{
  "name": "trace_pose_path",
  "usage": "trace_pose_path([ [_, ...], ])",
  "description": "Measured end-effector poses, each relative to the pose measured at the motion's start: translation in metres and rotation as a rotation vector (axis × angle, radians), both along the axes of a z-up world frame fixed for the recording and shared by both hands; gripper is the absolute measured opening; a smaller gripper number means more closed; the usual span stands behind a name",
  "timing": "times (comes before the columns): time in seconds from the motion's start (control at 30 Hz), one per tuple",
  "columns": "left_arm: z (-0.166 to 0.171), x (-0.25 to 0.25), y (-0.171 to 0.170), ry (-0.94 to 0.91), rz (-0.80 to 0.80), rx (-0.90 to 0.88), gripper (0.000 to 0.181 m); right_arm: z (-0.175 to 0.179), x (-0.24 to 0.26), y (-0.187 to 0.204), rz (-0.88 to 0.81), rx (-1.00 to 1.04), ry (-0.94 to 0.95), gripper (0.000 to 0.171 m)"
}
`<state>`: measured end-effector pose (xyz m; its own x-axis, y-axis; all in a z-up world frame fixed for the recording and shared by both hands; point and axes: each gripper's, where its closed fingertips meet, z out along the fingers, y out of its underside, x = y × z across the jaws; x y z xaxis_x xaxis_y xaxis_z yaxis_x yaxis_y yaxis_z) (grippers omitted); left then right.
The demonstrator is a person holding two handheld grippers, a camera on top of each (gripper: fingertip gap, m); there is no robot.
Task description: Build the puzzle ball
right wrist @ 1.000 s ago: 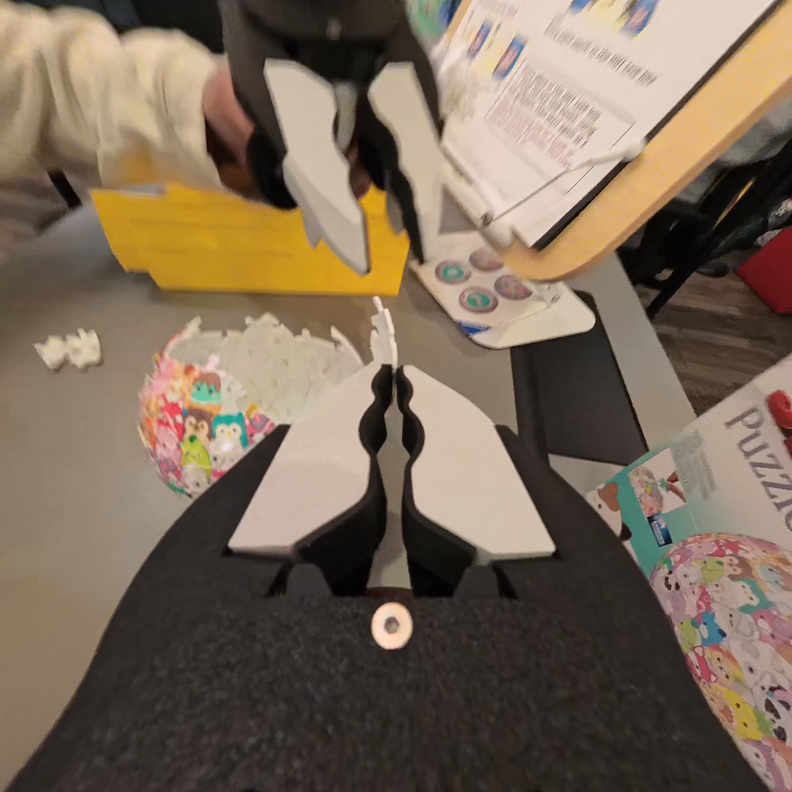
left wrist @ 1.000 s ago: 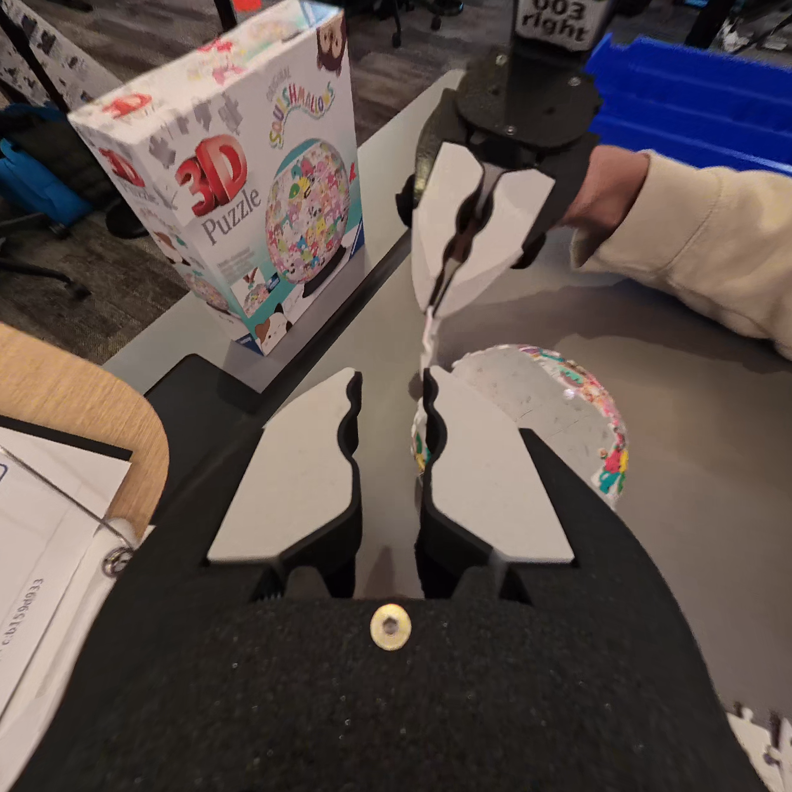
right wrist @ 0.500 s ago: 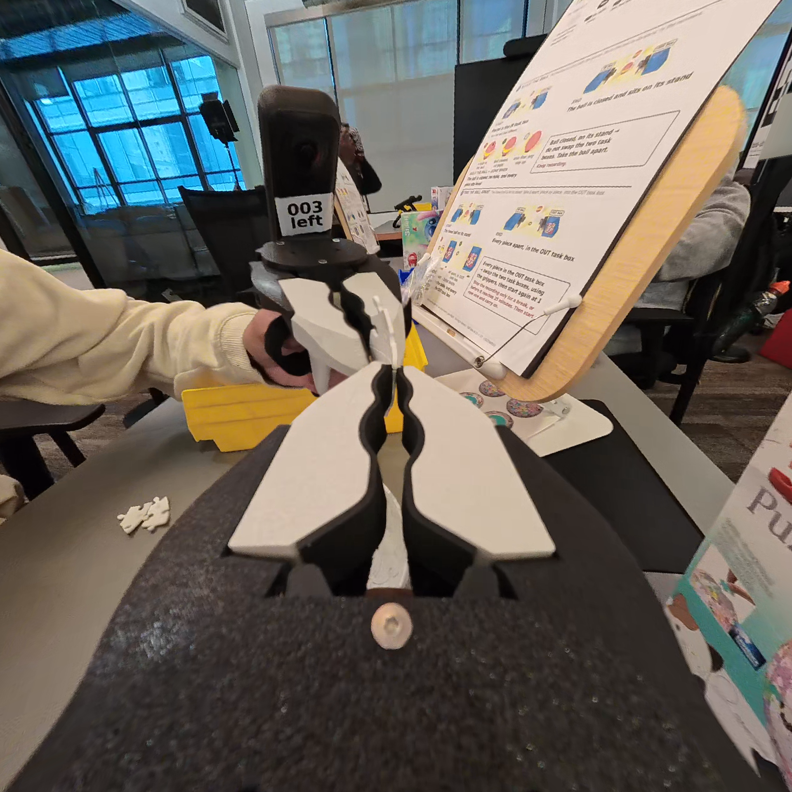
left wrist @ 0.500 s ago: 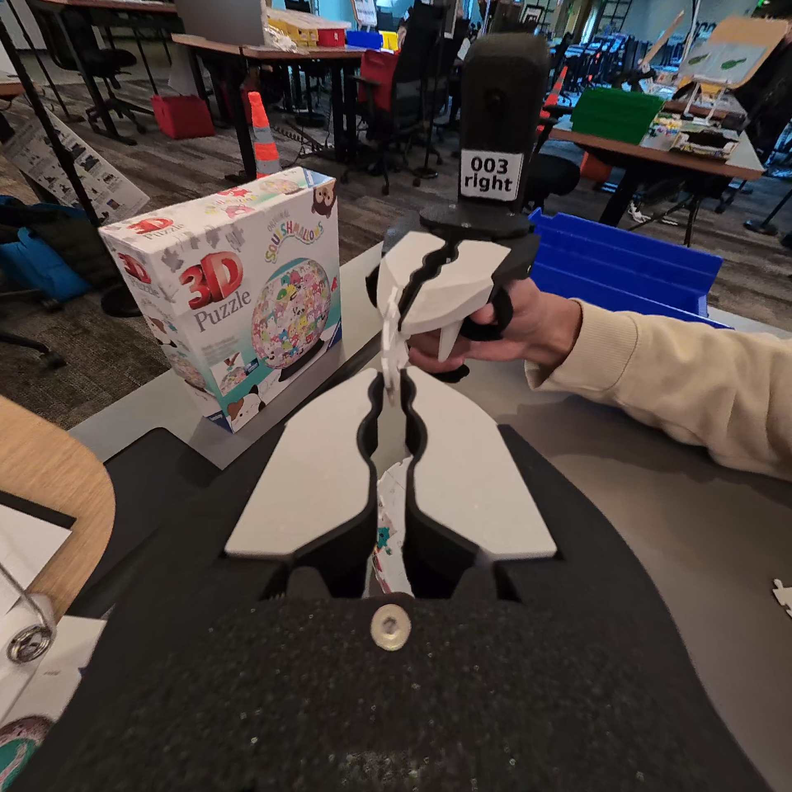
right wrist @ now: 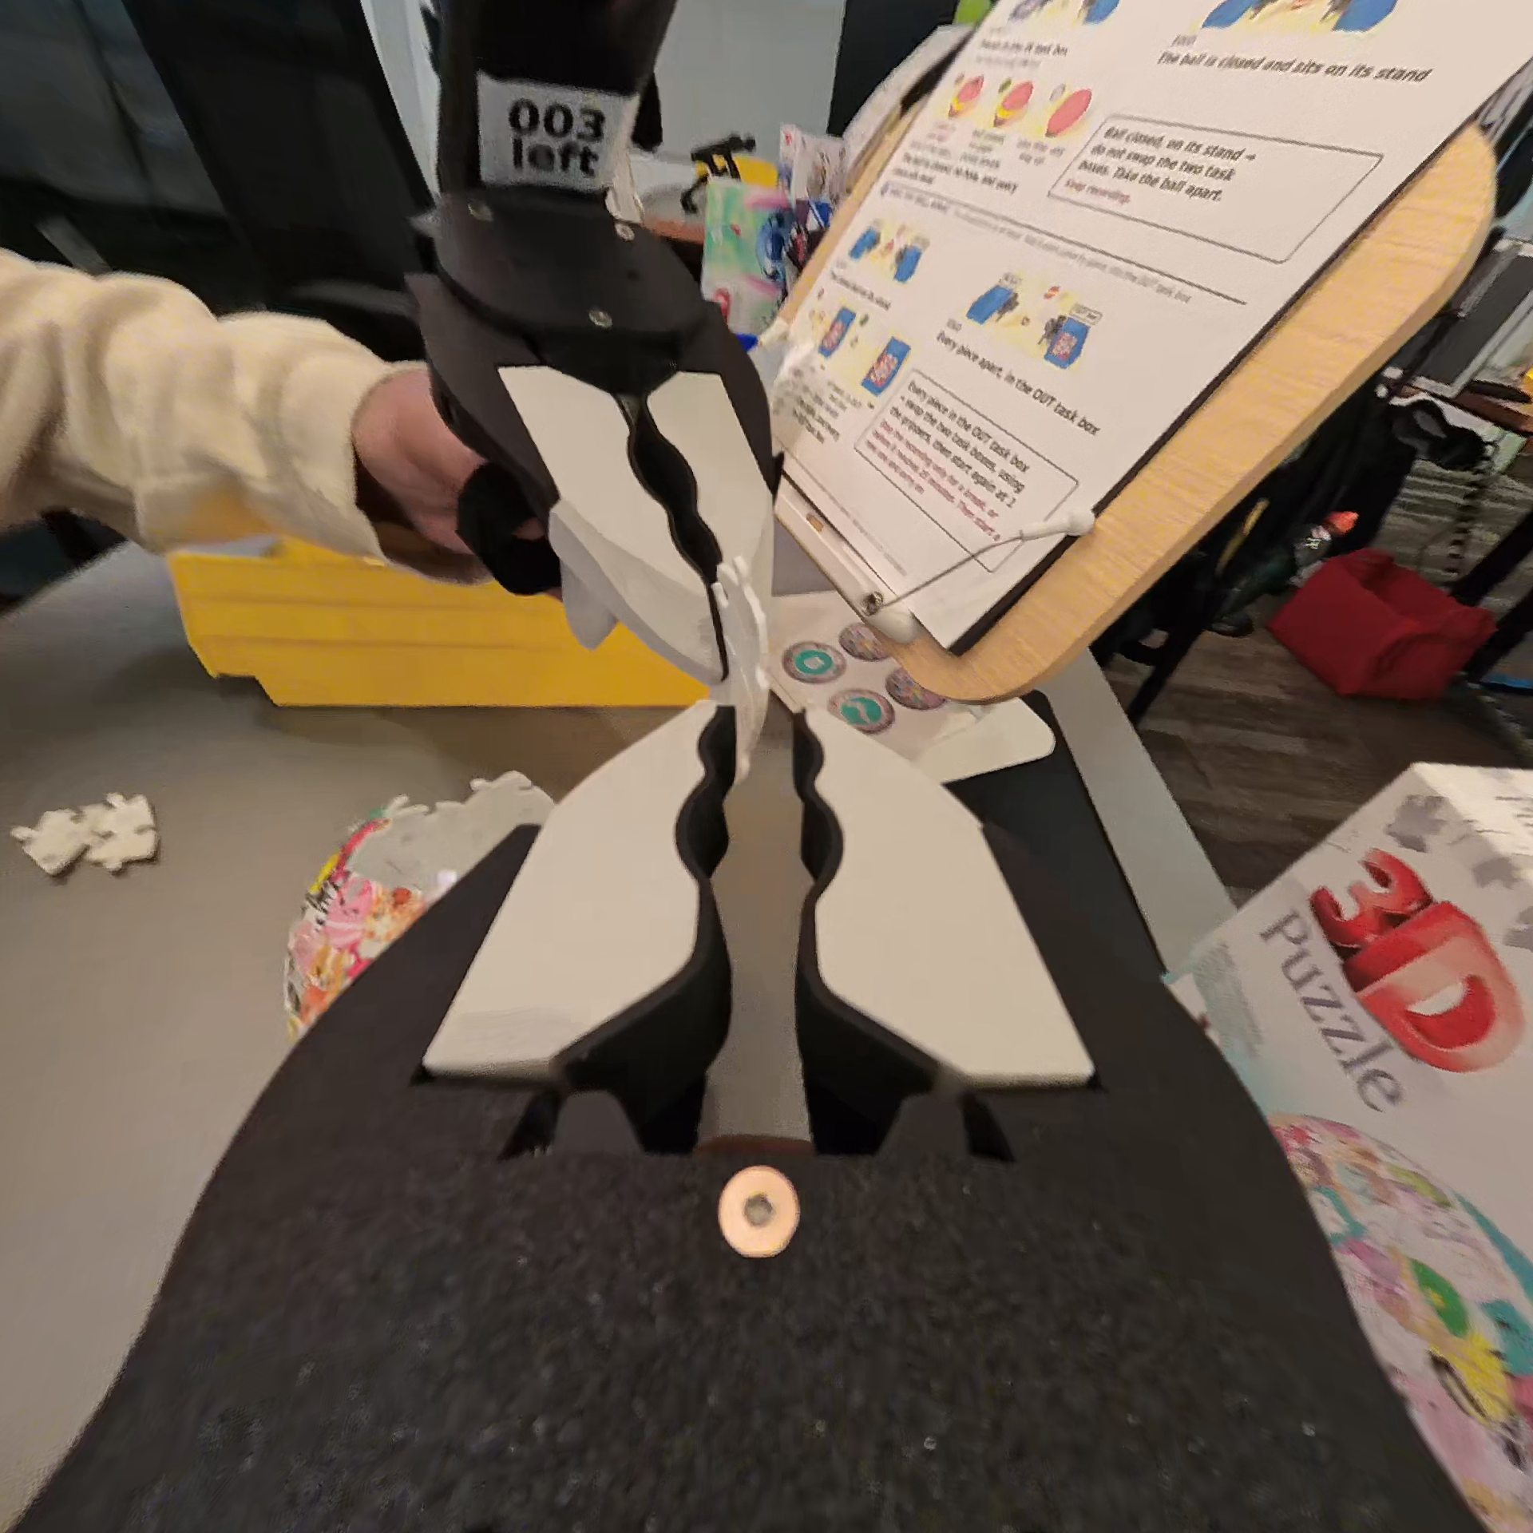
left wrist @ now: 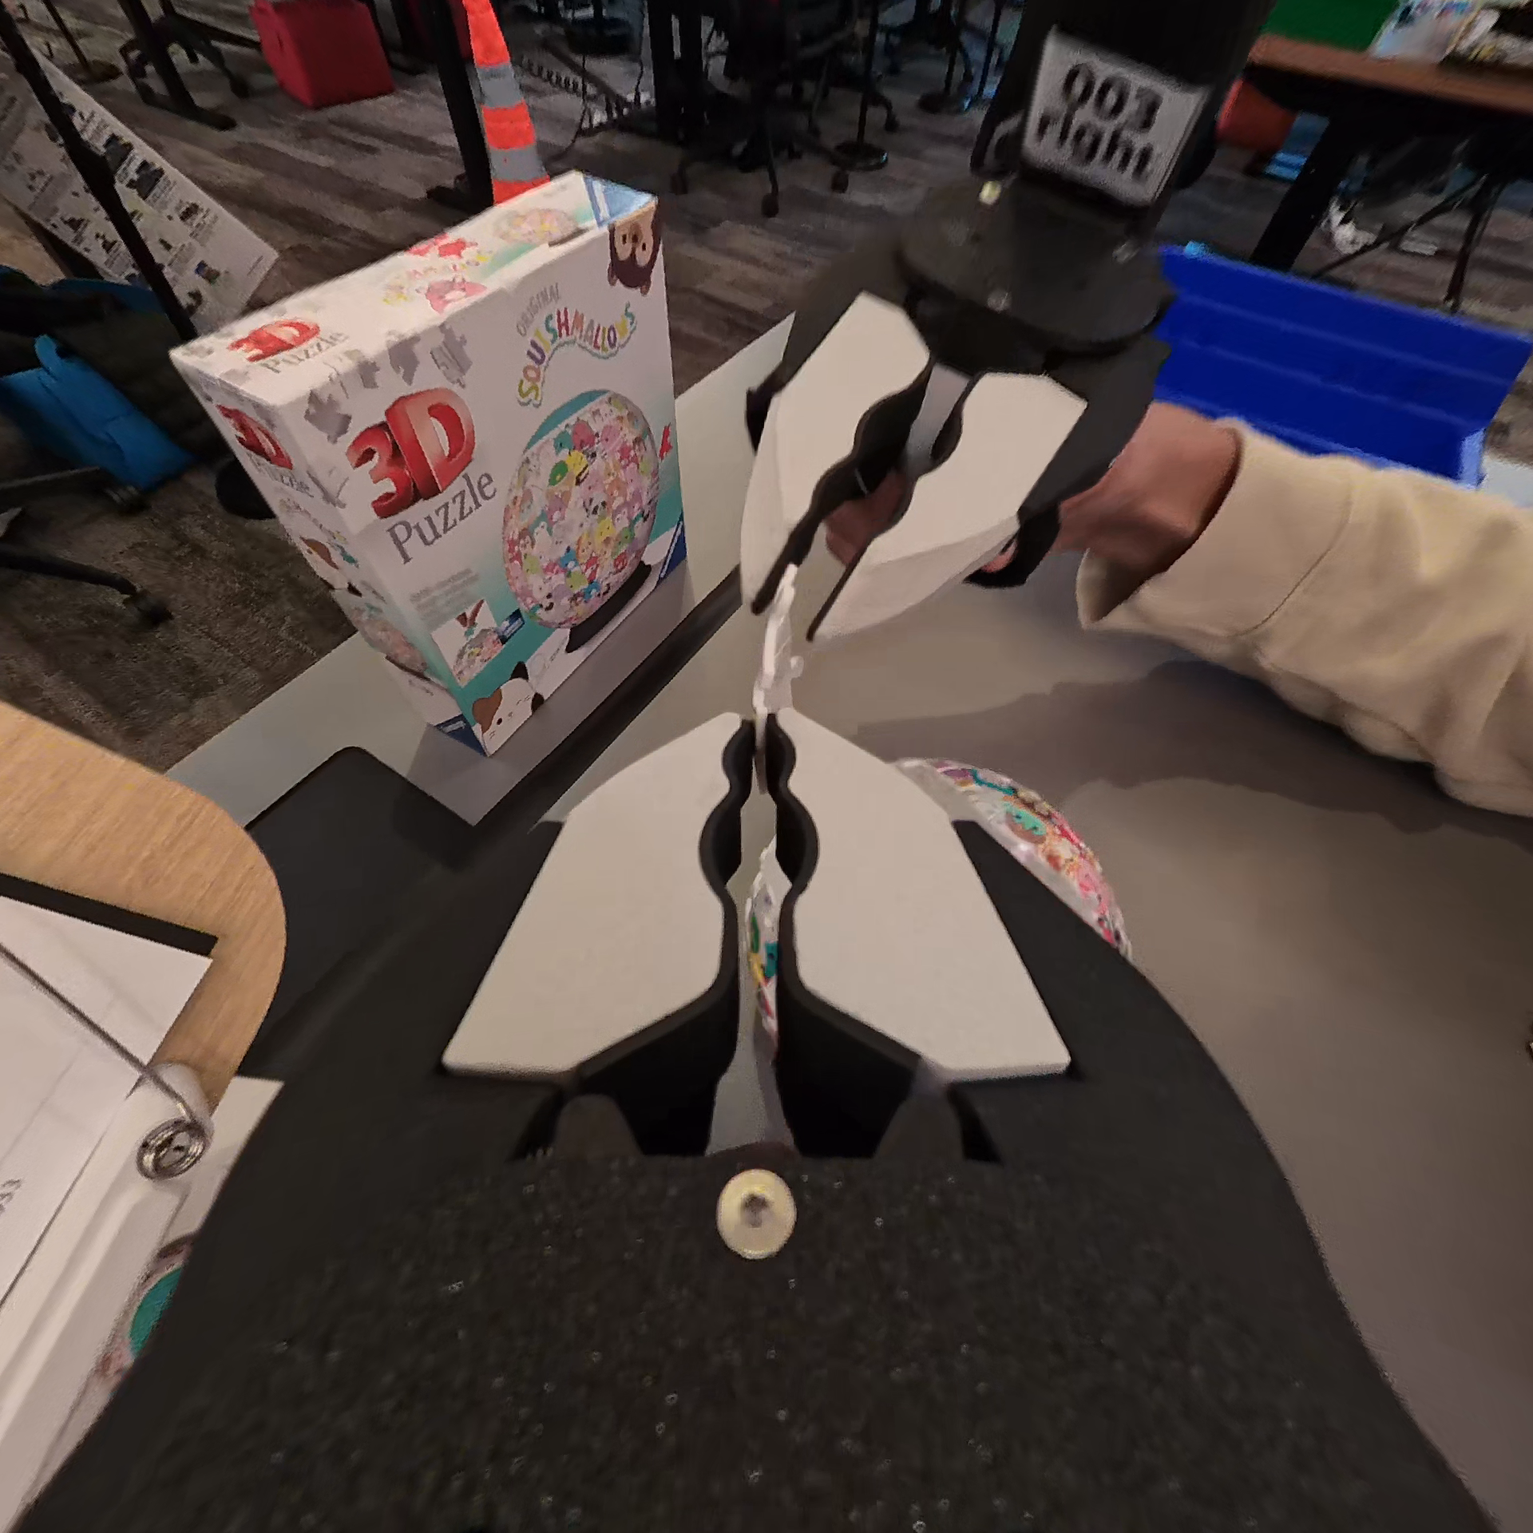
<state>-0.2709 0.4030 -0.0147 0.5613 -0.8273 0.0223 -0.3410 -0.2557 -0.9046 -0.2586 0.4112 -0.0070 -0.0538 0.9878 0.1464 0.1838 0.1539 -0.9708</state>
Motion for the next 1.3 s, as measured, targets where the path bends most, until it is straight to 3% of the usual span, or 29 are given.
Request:
trace_pose_path([
  [0.37,-0.013,0.001,0.003,0.052,0.003,-0.017,0.002,-0.027,0.01,0.011,-0.061,0.062,-0.206,0.003],
  [0.57,-0.008,0.003,0.004,-0.014,0.003,-0.031,0.002,-0.023,0.006,0.006,-0.017,-0.036,-0.146,0.0],
  [0.77,0.002,-0.001,0.009,-0.104,0.035,-0.03,0.002,-0.021,0.007,0.003,0.027,-0.119,-0.112,0.012],
  [1.07,0.046,0.001,0.015,-0.537,0.056,-0.058,0.002,0.026,-0.015,-0.002,0.129,-0.53,0.278,0.015],
  [1.17,0.061,-0.002,0.015,-0.648,0.059,-0.063,0.002,0.049,-0.006,0.005,0.123,-0.597,0.444,0.014],
  [1.3,0.078,-0.002,0.012,-0.744,0.049,-0.074,0.002,0.059,-0.003,0.008,0.093,-0.602,0.478,0.015],
])
